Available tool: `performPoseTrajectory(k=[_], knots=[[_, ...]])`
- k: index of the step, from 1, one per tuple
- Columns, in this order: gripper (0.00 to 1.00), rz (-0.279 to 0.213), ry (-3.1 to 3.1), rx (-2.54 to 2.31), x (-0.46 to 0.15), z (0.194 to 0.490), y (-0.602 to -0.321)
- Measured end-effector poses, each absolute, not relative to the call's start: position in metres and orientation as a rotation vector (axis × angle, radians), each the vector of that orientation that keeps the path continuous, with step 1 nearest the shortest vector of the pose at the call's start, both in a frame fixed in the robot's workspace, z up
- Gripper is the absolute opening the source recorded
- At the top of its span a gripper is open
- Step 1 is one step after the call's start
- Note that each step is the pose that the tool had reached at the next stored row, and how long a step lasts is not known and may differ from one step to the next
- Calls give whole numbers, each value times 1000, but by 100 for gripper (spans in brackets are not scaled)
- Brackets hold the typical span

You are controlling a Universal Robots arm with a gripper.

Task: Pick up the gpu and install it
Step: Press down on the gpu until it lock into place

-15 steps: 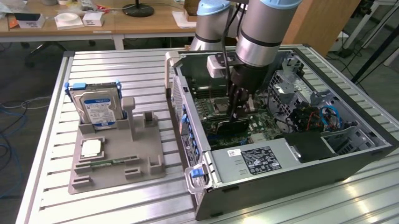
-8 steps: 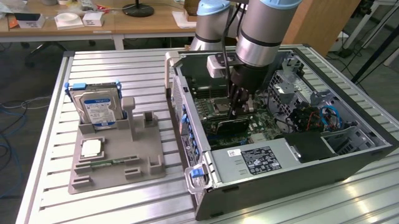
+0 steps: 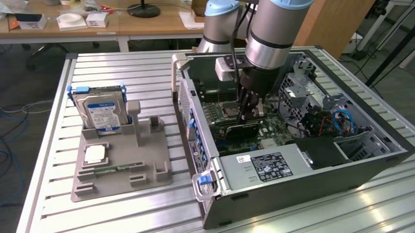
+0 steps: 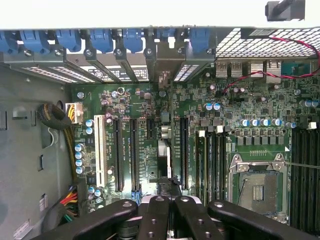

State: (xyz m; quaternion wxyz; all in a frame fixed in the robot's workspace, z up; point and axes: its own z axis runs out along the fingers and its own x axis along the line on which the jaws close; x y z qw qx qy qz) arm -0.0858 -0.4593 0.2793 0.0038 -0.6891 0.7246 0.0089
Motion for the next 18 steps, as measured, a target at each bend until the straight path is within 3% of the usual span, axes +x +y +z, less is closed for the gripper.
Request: performPoseTrajectory(k=[18], knots=[[11,27,2274,-2158,-83,262,-459]])
